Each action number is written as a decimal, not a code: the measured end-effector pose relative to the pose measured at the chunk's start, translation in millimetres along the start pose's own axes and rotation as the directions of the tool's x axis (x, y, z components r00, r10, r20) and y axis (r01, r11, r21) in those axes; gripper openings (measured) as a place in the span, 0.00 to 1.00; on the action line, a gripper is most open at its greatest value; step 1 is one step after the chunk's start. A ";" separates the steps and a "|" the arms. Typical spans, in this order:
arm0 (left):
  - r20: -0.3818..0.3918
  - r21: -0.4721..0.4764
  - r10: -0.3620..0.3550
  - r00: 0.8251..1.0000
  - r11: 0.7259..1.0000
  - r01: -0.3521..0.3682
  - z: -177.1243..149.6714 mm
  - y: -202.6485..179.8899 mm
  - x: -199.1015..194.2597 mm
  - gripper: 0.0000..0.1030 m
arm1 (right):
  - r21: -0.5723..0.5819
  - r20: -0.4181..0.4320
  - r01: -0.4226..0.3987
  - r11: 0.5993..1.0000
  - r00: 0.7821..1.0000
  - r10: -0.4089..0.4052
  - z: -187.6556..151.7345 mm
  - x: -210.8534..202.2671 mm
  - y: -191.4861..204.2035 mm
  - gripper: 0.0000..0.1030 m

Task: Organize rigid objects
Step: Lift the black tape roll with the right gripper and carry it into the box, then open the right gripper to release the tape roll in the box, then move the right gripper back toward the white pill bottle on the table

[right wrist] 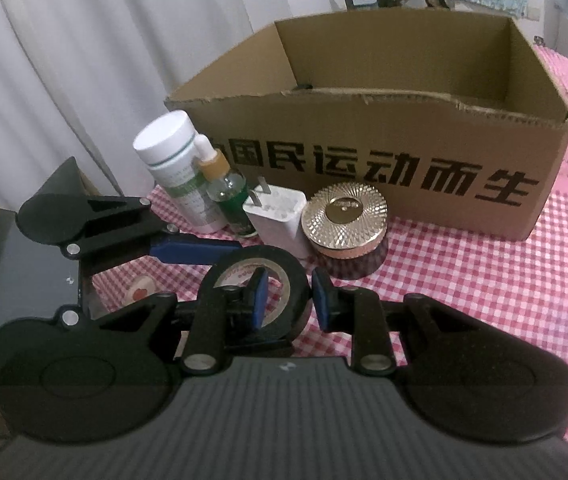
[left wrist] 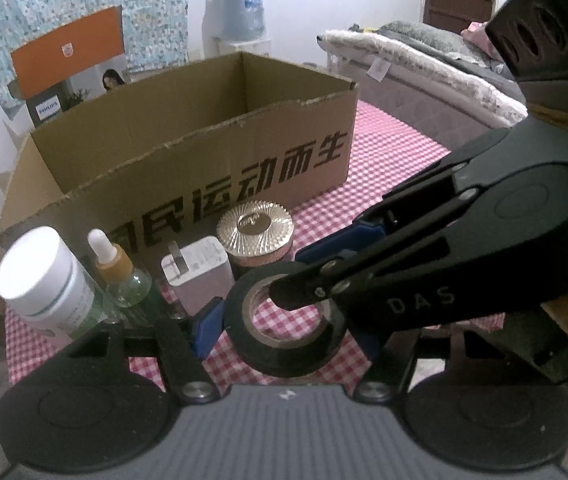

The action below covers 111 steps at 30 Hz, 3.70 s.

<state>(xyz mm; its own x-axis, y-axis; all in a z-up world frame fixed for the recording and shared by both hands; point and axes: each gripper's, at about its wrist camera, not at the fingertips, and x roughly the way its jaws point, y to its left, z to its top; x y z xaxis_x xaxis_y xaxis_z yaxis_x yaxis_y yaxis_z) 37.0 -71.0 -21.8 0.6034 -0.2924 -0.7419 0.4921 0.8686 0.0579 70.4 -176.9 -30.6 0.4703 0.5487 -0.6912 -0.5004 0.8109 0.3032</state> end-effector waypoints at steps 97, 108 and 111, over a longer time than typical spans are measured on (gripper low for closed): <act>0.131 -0.247 0.080 0.988 0.968 -0.046 39.3 102.8 -84.7 0.92 | 0.059 0.221 0.119 0.991 0.967 -0.130 50.2 -73.9 7.6 0.99; 0.109 -0.365 0.116 0.987 0.928 -0.068 -11.6 103.5 -82.2 1.00 | -0.077 0.281 0.439 0.895 0.871 -0.403 31.5 -54.7 35.2 0.99; 0.109 -0.379 0.097 0.989 0.924 -0.049 -15.4 101.6 -80.5 1.00 | -0.071 0.313 0.429 0.900 0.867 -0.389 28.7 -60.4 33.8 0.99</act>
<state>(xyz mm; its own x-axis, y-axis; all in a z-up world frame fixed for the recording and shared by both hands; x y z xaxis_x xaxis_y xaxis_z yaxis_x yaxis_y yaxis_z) 28.8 47.0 33.5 0.7132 -0.2486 -0.6554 0.1871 0.9686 -0.1637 46.0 -176.8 40.2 0.8297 0.2241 -0.5113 -0.3002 0.9513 -0.0702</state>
